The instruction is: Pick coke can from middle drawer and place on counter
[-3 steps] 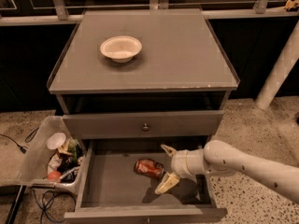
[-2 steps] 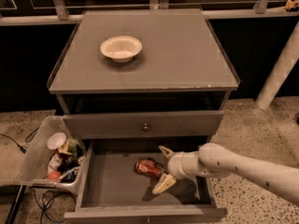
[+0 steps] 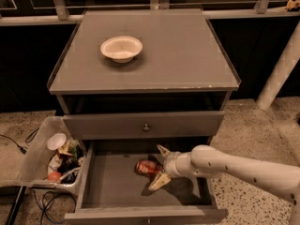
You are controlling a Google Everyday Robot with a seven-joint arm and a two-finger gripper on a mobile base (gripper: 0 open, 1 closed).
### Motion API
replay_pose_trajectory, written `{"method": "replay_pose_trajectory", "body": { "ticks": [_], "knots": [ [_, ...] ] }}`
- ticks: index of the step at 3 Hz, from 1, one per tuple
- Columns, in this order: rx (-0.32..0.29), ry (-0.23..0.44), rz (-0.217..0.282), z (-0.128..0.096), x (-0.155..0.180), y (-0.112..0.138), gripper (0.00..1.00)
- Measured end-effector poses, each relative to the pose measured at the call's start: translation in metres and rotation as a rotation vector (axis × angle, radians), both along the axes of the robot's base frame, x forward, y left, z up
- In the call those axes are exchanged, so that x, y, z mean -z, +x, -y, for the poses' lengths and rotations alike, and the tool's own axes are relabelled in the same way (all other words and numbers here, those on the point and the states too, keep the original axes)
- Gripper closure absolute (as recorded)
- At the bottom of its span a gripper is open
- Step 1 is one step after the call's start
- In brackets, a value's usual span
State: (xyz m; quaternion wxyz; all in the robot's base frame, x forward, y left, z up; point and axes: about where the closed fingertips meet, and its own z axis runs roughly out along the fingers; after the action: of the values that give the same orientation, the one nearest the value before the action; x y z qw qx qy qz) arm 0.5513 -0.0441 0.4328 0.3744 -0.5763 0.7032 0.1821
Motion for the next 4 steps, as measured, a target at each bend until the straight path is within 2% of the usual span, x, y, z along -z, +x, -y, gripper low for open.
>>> {"method": "replay_pose_trajectory", "body": {
  "ticks": [1, 4],
  "knots": [
    [0.017, -0.015, -0.009, -0.006, 0.018, 0.008, 0.0],
    [0.071, -0.049, -0.081, -0.009, 0.061, 0.019, 0.0]
  ]
}}
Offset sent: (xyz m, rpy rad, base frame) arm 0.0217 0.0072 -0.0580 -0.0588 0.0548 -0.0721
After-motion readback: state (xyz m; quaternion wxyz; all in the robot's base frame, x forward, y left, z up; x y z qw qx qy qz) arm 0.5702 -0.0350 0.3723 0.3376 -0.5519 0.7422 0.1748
